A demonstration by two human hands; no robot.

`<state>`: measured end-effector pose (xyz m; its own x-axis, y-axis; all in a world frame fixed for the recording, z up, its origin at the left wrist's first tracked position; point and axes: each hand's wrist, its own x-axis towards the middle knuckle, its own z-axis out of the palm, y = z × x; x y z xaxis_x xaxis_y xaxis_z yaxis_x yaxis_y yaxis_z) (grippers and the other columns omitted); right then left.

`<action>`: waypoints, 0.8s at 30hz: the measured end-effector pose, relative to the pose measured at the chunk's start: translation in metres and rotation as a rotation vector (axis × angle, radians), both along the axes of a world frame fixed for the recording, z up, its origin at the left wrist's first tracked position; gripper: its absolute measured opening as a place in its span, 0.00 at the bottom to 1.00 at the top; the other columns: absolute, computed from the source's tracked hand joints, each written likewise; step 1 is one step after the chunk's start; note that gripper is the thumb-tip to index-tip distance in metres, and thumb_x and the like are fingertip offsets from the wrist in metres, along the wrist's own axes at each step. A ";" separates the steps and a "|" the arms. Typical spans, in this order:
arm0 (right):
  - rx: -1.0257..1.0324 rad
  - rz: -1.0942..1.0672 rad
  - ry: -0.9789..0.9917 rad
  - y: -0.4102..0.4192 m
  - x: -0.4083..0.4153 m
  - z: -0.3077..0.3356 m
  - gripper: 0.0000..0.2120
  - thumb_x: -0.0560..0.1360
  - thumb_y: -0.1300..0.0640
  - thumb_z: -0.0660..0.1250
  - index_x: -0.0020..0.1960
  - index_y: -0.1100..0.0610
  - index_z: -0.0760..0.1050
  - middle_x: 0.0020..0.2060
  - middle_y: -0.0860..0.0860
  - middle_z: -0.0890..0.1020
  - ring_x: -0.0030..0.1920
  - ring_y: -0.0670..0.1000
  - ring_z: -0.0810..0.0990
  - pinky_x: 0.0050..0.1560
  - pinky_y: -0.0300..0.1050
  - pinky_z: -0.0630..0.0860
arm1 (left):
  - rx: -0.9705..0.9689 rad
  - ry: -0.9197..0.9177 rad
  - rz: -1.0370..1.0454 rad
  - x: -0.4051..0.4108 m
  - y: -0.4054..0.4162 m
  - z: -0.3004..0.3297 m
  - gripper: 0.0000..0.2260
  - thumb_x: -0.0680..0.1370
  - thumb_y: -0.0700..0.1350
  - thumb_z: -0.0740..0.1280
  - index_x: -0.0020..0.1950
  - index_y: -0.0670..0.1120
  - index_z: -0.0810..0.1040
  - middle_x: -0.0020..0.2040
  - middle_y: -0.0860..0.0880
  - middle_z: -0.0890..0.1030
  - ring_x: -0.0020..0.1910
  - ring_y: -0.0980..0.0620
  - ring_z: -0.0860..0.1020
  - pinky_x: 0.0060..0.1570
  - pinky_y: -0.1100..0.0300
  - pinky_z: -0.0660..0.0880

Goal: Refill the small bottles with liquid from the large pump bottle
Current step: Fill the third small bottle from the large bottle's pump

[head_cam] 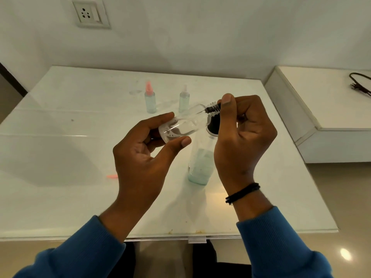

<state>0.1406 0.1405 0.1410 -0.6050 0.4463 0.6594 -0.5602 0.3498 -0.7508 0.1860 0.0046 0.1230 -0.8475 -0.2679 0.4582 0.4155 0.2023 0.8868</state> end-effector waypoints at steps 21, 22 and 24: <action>0.014 -0.003 0.023 0.001 -0.001 -0.001 0.11 0.80 0.64 0.68 0.39 0.59 0.75 0.33 0.53 0.77 0.35 0.55 0.77 0.38 0.50 0.76 | -0.006 0.006 -0.001 0.001 -0.001 0.000 0.19 0.72 0.42 0.78 0.62 0.45 0.80 0.57 0.51 0.84 0.57 0.56 0.84 0.54 0.64 0.80; 0.009 -0.003 0.016 0.000 -0.001 -0.001 0.11 0.80 0.64 0.68 0.39 0.59 0.75 0.33 0.53 0.77 0.35 0.55 0.77 0.38 0.50 0.76 | -0.011 0.004 0.002 0.001 -0.001 0.000 0.19 0.72 0.43 0.77 0.62 0.45 0.80 0.57 0.52 0.84 0.57 0.56 0.83 0.54 0.65 0.80; 0.005 -0.002 0.011 0.000 -0.001 0.001 0.11 0.80 0.65 0.68 0.39 0.59 0.75 0.33 0.53 0.77 0.35 0.54 0.77 0.38 0.49 0.76 | -0.014 0.006 0.007 0.000 -0.001 0.000 0.19 0.72 0.44 0.77 0.62 0.45 0.79 0.57 0.53 0.83 0.57 0.58 0.83 0.54 0.66 0.80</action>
<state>0.1393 0.1406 0.1418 -0.5964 0.4443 0.6685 -0.5678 0.3551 -0.7426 0.1864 0.0031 0.1230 -0.8431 -0.2671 0.4667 0.4191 0.2174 0.8815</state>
